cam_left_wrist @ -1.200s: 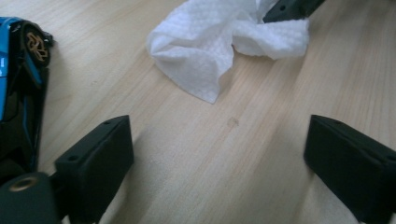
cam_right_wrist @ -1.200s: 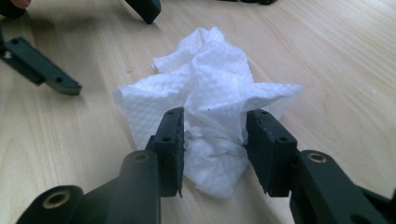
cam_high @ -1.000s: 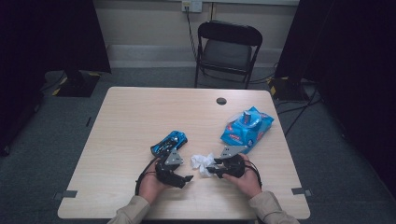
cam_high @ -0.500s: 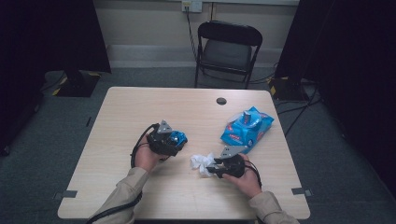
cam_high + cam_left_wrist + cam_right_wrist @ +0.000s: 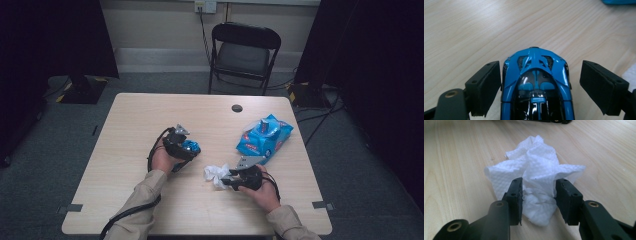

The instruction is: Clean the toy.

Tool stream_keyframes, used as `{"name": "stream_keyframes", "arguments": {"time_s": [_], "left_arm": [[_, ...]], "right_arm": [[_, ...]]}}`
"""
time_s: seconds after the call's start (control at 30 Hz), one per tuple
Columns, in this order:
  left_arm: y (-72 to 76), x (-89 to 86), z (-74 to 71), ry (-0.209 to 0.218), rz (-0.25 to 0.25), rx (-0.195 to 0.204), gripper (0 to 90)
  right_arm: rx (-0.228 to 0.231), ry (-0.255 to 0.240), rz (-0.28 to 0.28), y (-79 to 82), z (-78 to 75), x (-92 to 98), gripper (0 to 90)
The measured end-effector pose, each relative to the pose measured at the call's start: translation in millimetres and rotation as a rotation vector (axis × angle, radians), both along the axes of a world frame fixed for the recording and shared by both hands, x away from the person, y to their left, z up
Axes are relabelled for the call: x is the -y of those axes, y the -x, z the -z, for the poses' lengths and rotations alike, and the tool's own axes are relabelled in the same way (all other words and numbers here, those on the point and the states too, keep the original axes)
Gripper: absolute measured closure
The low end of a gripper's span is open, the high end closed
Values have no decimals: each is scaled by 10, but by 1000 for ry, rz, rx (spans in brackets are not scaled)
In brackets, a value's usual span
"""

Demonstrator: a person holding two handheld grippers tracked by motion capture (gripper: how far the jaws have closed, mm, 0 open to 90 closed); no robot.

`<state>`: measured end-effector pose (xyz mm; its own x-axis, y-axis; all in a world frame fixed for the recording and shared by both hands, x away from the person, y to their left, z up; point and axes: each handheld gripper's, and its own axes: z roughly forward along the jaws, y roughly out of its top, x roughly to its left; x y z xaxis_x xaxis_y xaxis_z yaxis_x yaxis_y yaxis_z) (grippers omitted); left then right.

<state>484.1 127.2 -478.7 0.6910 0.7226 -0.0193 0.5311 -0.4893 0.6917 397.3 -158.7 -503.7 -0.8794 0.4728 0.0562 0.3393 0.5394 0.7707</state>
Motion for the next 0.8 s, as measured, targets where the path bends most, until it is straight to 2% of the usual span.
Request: {"name": "stream_keyframes", "arguments": {"time_s": [0.2, 0.3, 0.4, 0.47, 0.57, 0.63, 0.73, 0.8], "left_arm": [[-58, 37, 49, -22, -11, -8, 152], [-87, 64, 99, -41, -16, -46, 154], [-103, 60, 124, -19, -34, -56, 155], [-107, 71, 151, -23, -42, -74, 155], [-106, 80, 155, -21, -40, -65, 159], [-98, 81, 141, -34, -43, -56, 230], [-99, 69, 128, -32, -41, -79, 233], [-97, 67, 126, -32, -40, -77, 233]], "right_arm": [[-1, -4, 1, -1, 2, 2, 584], [-2, -3, 2, 0, 1, 1, 584], [-1, -5, 2, -3, 3, 2, 584], [-1, -6, 4, -3, 4, 1, 584], [-2, -8, 5, -3, 4, 2, 584], [-2, -4, 4, -2, 2, 0, 583], [-2, -7, 5, -3, 4, 1, 584], [-2, -7, 6, -3, 4, 0, 583]]}}
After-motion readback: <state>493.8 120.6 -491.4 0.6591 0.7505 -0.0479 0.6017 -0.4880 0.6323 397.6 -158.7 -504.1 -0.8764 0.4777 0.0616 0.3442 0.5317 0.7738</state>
